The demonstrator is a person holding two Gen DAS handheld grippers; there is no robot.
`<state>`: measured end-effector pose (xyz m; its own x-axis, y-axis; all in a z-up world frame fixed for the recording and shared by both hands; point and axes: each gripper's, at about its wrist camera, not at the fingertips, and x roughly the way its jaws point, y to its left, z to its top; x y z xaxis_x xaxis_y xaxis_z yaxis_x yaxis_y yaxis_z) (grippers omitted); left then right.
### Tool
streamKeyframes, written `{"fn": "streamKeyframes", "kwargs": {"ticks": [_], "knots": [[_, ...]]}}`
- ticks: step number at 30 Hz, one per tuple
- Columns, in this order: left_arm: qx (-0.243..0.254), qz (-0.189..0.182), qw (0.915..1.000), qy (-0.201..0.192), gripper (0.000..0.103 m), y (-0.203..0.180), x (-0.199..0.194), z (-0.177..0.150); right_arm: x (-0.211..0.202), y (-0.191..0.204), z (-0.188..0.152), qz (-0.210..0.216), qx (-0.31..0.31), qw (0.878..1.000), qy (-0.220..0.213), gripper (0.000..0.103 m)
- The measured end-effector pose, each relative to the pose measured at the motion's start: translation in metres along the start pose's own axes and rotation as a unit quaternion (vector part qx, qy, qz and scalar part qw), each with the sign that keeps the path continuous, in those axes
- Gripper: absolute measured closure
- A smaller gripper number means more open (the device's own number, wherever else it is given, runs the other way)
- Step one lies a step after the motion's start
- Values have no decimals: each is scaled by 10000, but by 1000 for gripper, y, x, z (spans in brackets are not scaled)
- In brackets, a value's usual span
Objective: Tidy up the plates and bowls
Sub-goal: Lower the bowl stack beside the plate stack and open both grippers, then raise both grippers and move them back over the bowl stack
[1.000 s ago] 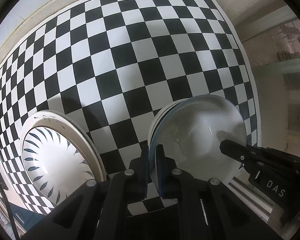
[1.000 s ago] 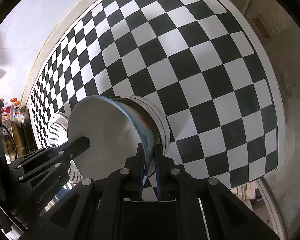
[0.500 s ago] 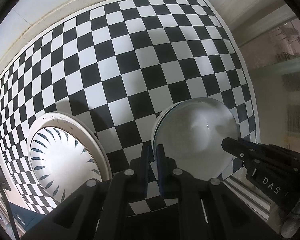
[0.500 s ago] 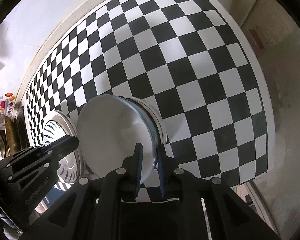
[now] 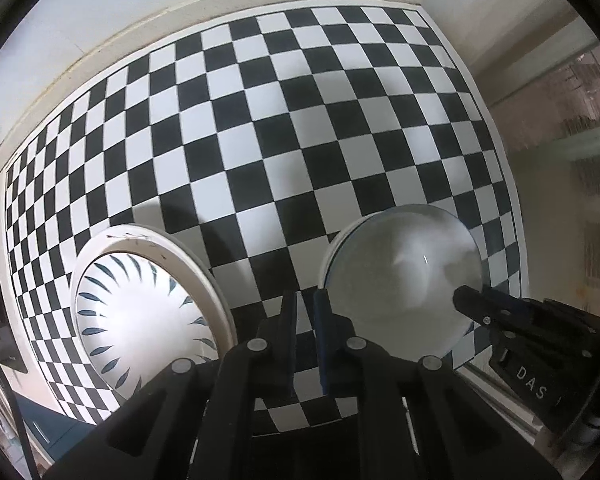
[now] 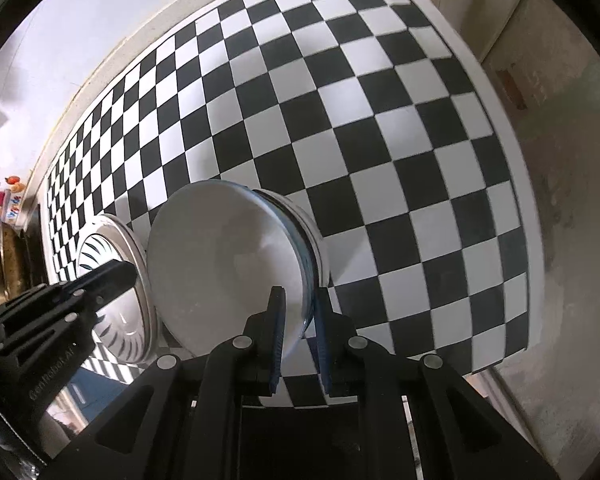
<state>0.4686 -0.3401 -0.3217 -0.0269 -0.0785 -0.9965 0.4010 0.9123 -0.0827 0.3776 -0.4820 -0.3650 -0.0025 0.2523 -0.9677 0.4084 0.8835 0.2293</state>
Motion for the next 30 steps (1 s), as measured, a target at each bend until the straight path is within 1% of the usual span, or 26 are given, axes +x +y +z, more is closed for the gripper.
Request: {"fn": "streamKeyframes", "kwargs": {"ticks": [2,3,4,5,6,7,9,10,12,17,19,26,30], "knots": [[-9,-21,10000,-52,91,1,-4,-2,-8,3,-1,-157,-135,9997,-138,86],[9,-20,10000,-96,84,1,-7,-3,-12,5,-3,-223,-196,9994,-201,84],[31,-18,9999,-148,79,1,-11,-5,-16,7,-4,-285,-258,9989,-270,68],[67,-23,9998,-204,70,1,-14,-6,-21,9,-6,-336,-312,9983,-367,38],[114,-20,9995,-292,57,0,-19,-8,-26,11,-8,-374,-359,9976,-466,24],[151,37,9991,-395,53,0,-24,-11,-32,13,-12,-428,-440,9962,-613,12],[176,63,9981,-595,36,2,-33,-15,-42,15,-17,-582,-490,9938,-805,12],[174,74,9976,-662,31,3,-37,-18,-47,15,-20,-620,-493,9929,-886,12],[195,92,9965,-805,16,6,-45,-23,-59,14,-27,-661,-447,9914,-1041,12],[239,111,9921,-1228,10,10,-77,-43,-96,18,-50,-701,-459,9850,-1508,11],[285,35,9907,-1331,9,10,-91,-50,-109,23,-59,-675,-495,9827,-1654,11],[433,100,9849,-1671,9,7,-137,-81,-156,35,-96,-521,-464,9749,-2116,11],[487,143,9811,-1869,9,7,-159,-95,-182,40,-117,-584,-486,9692,-2344,11]]}}
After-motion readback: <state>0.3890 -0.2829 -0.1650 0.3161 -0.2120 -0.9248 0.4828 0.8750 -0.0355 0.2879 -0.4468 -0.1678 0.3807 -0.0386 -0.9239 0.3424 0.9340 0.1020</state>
